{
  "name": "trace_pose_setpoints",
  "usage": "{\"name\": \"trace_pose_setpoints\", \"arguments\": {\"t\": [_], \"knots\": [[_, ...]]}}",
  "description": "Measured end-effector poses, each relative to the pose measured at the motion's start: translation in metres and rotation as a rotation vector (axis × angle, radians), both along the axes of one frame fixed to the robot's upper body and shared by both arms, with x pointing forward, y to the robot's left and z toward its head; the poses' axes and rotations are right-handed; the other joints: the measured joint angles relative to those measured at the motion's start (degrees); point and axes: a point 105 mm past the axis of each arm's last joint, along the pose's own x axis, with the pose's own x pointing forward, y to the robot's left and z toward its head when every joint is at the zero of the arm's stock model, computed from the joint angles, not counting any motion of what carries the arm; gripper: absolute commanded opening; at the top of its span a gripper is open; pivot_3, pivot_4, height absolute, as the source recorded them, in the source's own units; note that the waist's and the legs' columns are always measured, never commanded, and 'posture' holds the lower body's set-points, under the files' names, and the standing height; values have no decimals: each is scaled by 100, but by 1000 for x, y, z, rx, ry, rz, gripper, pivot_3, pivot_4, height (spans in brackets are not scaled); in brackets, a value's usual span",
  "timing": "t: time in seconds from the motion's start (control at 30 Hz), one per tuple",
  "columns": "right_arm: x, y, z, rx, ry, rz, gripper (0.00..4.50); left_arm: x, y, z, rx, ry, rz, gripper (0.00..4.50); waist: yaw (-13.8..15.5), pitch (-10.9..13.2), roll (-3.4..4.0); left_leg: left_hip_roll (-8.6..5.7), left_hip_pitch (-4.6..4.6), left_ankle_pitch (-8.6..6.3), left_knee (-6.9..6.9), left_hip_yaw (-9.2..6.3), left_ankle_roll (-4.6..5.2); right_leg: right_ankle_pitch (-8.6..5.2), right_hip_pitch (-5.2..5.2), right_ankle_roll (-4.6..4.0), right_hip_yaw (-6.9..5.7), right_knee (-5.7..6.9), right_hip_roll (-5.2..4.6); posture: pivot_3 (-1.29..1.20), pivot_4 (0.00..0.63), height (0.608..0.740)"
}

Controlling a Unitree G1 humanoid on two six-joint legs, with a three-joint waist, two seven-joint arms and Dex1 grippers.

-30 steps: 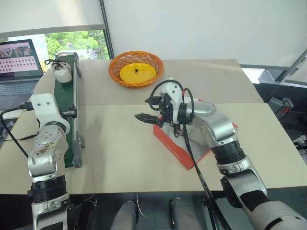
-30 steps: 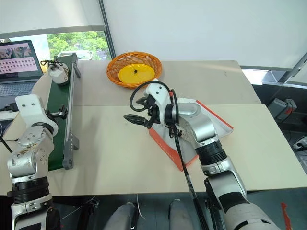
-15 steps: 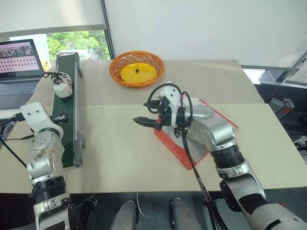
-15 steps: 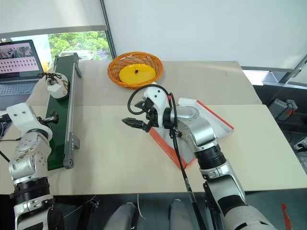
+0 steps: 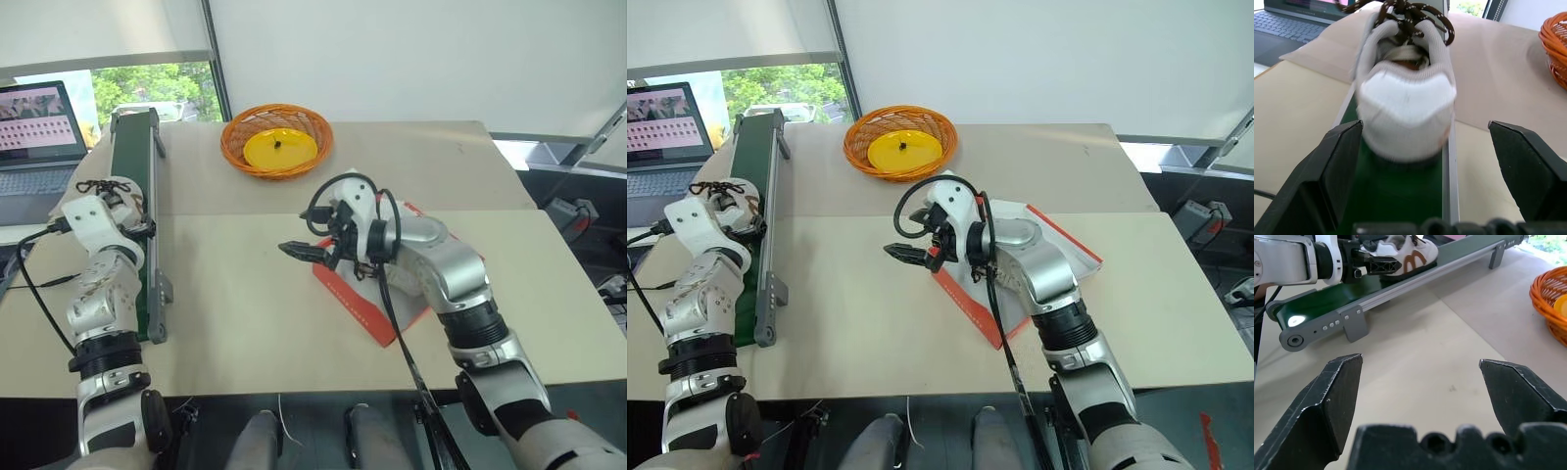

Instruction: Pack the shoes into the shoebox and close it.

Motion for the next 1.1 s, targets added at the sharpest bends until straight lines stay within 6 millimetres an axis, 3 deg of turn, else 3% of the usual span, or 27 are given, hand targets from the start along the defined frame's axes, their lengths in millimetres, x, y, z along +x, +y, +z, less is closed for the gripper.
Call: {"name": "trace_pose_setpoints", "arguments": {"t": [0.07,0.17,0.33,0.4,0.5,0.63,0.73,0.93,1.1], "knots": [[0,0,0,0,-1,-1,4500,-1,3,-1,-5,4,18,3691,5,0,0,0,1,0,0,0,0,0,1,0,0,1,0,0,150,740],[1,0,0,0,-3,-7,4500,-3,6,-2,-20,0,36,2627,22,0,0,0,2,0,0,-1,-1,0,2,0,-1,3,0,0,150,740],[2,-2,0,-5,-5,-16,4500,1,-1,-1,-33,-11,-1,1166,41,0,0,-1,1,1,1,-2,-1,0,2,0,-2,2,0,0,150,740],[2,-3,0,-5,-4,-20,4500,5,-14,3,-40,-36,-60,1166,40,0,0,-1,-3,1,1,-2,-1,0,1,0,-2,1,0,0,150,740],[7,-4,7,80,62,-53,4500,12,-63,35,-16,-167,-263,1166,72,0,-1,-3,-24,1,8,-14,-2,3,-6,-1,-9,-6,-1,0,150,740],[17,-3,36,311,237,-91,4500,5,-150,84,36,-343,-557,1166,49,0,-1,-5,-19,0,4,-11,-1,4,-5,-1,-3,-6,-5,0,150,740],[34,-18,46,425,330,-196,4500,-3,-189,92,33,-371,-678,1166,-1,0,0,-3,-14,0,0,-5,1,4,-5,-2,2,-3,-2,0,150,740],[57,-38,47,572,463,-355,4500,-17,-244,93,42,-370,-842,1166,-11,0,0,-2,-14,0,0,2,2,4,-6,-1,6,0,1,0,150,740],[59,-40,46,577,470,-384,4500,-18,-252,92,0,-344,-843,1166,-28,0,0,-2,-14,0,1,4,2,3,-6,-1,6,0,2,0,150,740]]}}
